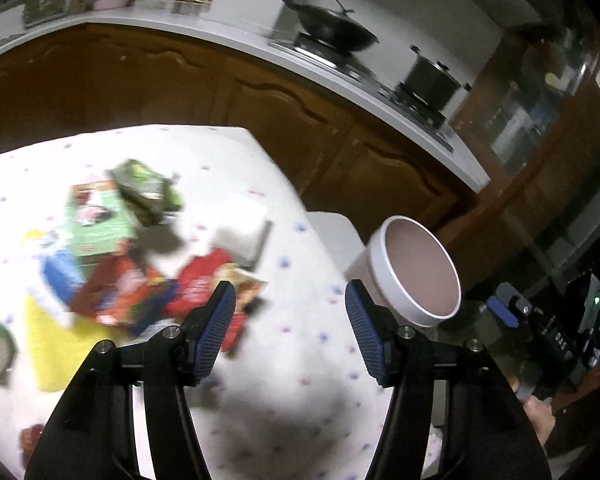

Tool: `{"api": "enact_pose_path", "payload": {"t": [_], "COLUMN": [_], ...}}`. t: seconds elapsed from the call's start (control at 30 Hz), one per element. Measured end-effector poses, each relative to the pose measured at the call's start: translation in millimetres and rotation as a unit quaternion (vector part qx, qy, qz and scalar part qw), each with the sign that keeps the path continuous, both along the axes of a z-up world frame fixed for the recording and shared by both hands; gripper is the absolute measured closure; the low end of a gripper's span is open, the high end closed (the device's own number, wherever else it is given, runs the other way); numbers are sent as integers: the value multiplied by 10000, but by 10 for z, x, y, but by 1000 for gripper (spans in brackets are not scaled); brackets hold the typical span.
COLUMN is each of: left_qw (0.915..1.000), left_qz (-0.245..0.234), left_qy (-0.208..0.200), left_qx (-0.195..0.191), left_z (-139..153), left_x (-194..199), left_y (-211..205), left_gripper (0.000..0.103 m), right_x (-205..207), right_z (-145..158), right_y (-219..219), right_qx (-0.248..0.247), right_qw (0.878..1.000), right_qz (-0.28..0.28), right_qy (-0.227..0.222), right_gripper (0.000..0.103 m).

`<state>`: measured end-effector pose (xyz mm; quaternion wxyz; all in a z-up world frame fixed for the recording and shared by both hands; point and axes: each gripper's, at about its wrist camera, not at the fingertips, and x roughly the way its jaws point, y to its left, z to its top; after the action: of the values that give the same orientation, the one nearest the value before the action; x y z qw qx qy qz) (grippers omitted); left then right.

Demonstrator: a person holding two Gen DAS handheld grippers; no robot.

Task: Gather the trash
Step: 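Grasp the green spout pouch with the left tool while the right tool grasps the white sponge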

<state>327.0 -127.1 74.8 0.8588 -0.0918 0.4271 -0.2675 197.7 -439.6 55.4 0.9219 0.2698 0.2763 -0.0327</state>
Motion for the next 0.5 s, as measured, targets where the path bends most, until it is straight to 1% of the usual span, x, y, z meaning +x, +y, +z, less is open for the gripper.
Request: {"api": "enact_pose_path", "payload": {"t": [0.07, 0.13, 0.27, 0.37, 0.5], "left_qw": [10000, 9998, 9993, 9987, 9982], "left_qz": [53, 164, 310, 426, 533], "left_qy": [-19, -112, -142, -194, -169], "left_qx": [-13, 89, 127, 223, 222], "left_z": [31, 60, 70, 74, 81], "left_x": [13, 42, 117, 187, 341], "left_y": [142, 301, 503, 617, 799], "left_gripper": [45, 45, 44, 44, 44], "right_x": [58, 128, 282, 387, 556], "right_z": [12, 15, 1, -20, -34], "right_y": [139, 263, 454, 601, 775], "right_qx": [15, 10, 37, 55, 69], "right_qw": [9999, 9997, 9990, 9982, 9967], "right_qz": [135, 253, 450, 598, 797], "right_qy": [-13, -16, 20, 47, 95], "right_gripper": [12, 12, 12, 12, 12]}}
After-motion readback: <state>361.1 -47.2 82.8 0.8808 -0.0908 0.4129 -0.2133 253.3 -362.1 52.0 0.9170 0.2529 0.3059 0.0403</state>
